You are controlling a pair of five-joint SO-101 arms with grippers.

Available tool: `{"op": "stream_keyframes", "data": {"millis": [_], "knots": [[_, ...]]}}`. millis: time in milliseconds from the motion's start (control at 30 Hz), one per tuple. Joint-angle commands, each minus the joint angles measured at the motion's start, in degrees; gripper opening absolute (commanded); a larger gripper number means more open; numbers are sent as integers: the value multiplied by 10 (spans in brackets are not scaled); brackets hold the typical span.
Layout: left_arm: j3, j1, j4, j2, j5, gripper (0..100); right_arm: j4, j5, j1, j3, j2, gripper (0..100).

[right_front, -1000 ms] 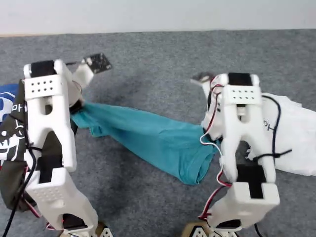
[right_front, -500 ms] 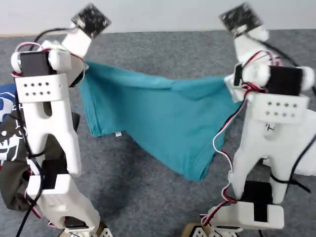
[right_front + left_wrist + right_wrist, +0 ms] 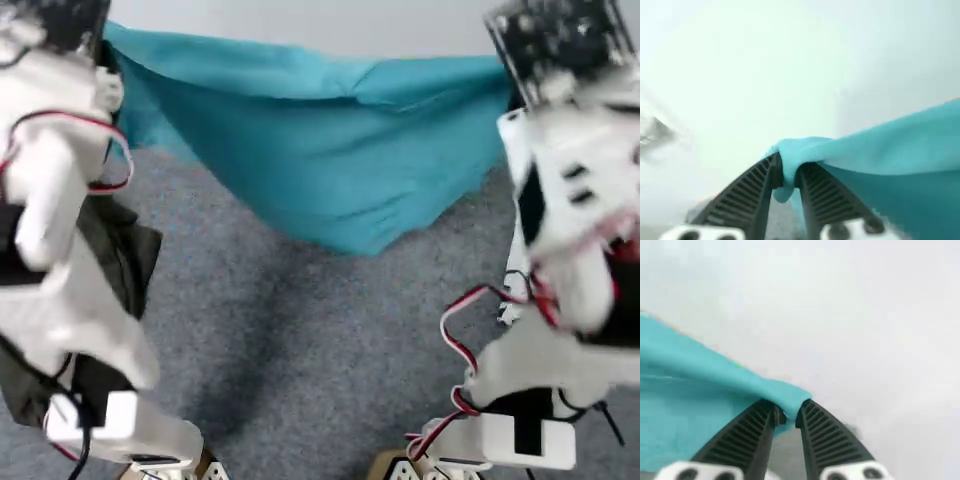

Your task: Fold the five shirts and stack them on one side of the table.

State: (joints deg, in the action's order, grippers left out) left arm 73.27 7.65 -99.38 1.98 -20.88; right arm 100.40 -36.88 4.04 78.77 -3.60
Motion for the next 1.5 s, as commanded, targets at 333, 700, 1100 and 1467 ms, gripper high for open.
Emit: {"op": "stream_keyframes", "data": {"millis": [333,700,1100,1467], "knots": [[-36,20,-12,-97,-85,5,-18,-101,96,100,-59,10],[-495,25,-12,-349,-282,5,-107,-102,96,63,-64,10],[-639,28,-10,-606,-321,5,-81,-193,101,59,-179,10],[-597,110,-11,-635,-323,5,-55,-210,180,33,-217,11]]}}
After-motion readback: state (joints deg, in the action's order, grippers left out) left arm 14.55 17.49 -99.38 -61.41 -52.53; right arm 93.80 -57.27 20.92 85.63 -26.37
